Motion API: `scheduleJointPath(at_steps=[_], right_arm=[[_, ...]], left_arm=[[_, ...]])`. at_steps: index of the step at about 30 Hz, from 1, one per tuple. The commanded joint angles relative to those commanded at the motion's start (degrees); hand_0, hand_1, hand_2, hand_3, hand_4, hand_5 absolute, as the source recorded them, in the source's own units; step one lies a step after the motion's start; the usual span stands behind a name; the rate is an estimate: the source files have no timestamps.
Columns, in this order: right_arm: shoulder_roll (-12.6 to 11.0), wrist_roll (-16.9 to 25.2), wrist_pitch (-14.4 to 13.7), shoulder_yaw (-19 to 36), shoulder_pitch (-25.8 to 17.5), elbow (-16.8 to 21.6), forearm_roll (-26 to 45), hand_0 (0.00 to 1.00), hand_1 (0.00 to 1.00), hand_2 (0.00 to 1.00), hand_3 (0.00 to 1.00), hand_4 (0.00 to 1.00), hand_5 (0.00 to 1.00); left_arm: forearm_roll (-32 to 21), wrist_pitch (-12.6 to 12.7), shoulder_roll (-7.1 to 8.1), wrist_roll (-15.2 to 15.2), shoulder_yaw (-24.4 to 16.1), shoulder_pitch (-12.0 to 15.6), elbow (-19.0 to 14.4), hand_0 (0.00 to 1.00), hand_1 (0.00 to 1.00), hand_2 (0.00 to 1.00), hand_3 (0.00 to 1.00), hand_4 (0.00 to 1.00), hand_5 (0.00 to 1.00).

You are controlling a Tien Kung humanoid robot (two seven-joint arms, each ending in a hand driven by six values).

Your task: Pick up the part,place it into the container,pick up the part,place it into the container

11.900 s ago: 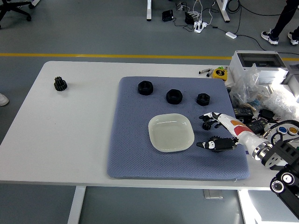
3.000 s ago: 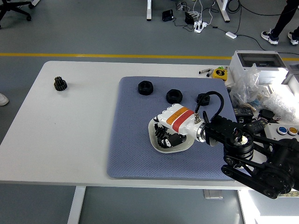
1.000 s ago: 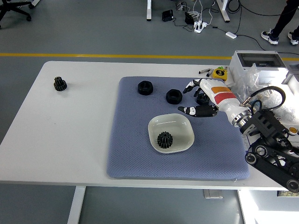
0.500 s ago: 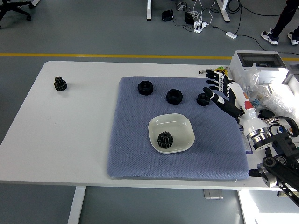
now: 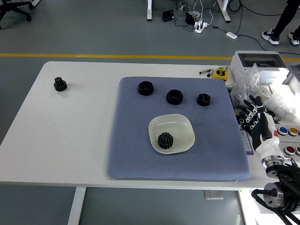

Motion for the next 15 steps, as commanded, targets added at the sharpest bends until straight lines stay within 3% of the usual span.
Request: scheduleJointPath(at_steps=[15], right_arm=[[2.2,-1.5,0.1,3.1,-2.5,-0.9,-7.2,0.861,0.829,0.860,0.906,0.998,0.998]], left_arm=[[0.0,0.0,-0.12,-0.1,0.0,0.0,0.0,0.719,0.712,0.768,0.613,0.679,0.581]])
